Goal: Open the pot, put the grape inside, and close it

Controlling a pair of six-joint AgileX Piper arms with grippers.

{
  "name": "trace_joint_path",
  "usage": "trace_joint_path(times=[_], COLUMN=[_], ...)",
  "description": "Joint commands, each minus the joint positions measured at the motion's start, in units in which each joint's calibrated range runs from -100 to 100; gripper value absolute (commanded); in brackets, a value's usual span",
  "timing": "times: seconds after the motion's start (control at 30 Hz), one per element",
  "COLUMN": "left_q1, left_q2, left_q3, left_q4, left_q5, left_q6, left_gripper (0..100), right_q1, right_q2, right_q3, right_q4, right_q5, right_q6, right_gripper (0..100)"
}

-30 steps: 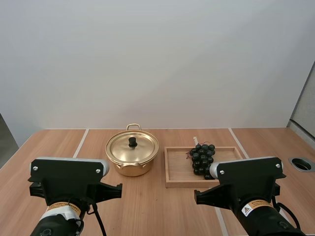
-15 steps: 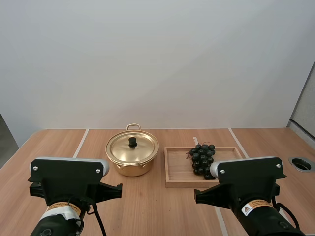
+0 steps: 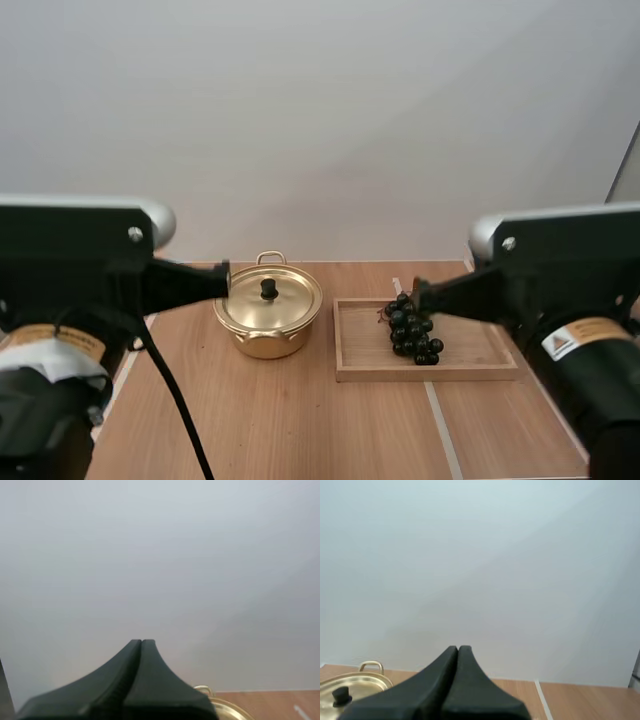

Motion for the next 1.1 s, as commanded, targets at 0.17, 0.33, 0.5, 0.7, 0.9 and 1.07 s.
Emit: trace_joint_path(times=[0.17,0.33,0.5,0.7,0.9,1.07], left_q1=[0.02,0.02,0.02,0.02,0.02,0.02], left_q2=[16.92,26.70,35.92,45.08,50.64,53.18], left_q3=[-22.94,-32.73,-39.07,-40.55,-40.55,-40.55], left_q4=[-1.72,-2.72,-9.38,-15.69,-15.47,-15.01], left_q5=[19.00,31.95,39.57,42.48,42.31,41.26], left_q6=[-0.63,1.04,11.42,22.22,22.51,22.51], left_gripper=[0,0,0,0,0,0], right_q1=[0.03,0.03,0.03,0.03,0.03,0.03], right_q2=[13.76,24.31,34.34,43.95,49.35,51.00], right_q3=[-21.02,-33.56,-41.89,-47.33,-47.09,-47.09], right_q4=[0.06,0.06,0.06,-1.89,-5.18,-5.18], right_q5=[22.08,35.91,42.09,42.85,43.65,40.47], right_q6=[-0.09,-0.09,-0.09,-0.18,-0.19,-0.19], right_gripper=[0,0,0,0,0,0])
